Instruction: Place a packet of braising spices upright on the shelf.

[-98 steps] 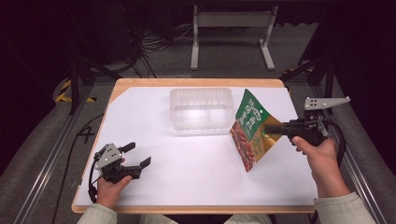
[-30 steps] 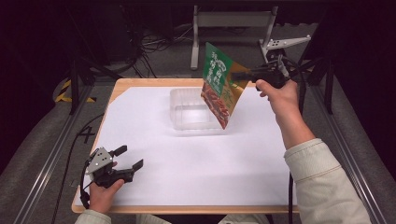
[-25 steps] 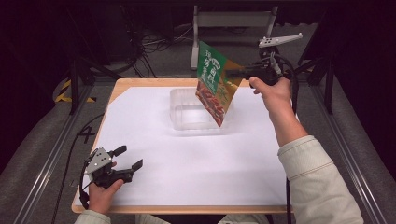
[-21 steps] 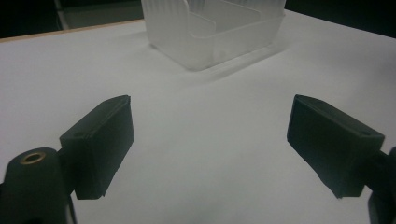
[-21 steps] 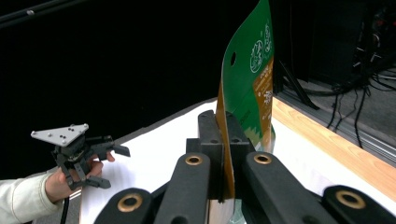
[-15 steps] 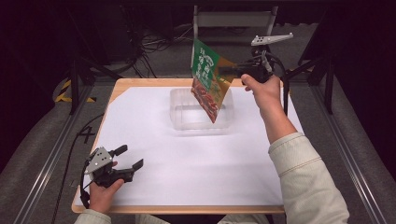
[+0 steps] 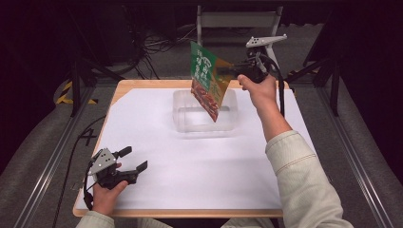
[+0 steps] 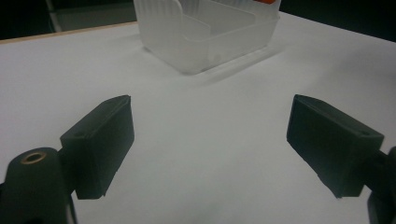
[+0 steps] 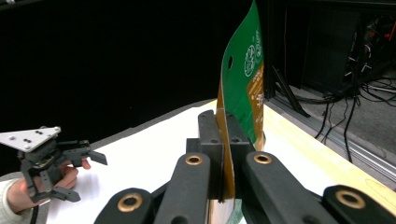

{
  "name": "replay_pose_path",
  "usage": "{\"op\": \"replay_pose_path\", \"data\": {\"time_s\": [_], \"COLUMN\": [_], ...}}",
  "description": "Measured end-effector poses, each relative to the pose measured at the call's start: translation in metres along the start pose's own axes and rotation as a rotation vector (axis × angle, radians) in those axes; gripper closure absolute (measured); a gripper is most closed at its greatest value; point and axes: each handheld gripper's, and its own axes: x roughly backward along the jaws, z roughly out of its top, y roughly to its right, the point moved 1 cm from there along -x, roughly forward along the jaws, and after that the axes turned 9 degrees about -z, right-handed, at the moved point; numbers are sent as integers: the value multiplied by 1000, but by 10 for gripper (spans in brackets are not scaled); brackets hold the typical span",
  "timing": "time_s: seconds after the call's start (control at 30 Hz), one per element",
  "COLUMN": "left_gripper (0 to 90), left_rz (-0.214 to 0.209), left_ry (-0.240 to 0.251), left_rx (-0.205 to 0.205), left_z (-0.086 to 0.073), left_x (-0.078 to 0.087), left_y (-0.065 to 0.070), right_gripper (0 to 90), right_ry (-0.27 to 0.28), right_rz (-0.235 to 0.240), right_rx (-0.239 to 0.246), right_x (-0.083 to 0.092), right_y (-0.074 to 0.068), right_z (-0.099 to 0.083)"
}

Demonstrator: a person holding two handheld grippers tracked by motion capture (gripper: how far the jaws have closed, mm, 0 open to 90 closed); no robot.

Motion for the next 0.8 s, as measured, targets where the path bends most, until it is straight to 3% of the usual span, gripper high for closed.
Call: {"op": "replay_pose_path", "data": {"time_s": [0.8], "left_gripper": [157], "left_rz": [-14], "left_ry": [2], "left_rx": [5], "left_z": [1], "left_x": [-1], "left_y": [-1], "right_gripper": [896], "right_ry": [-21], "right_rz": [-7], "right_rx": [-13], "right_x": [-33], "right_y": [8], "right_z": [-14]}}
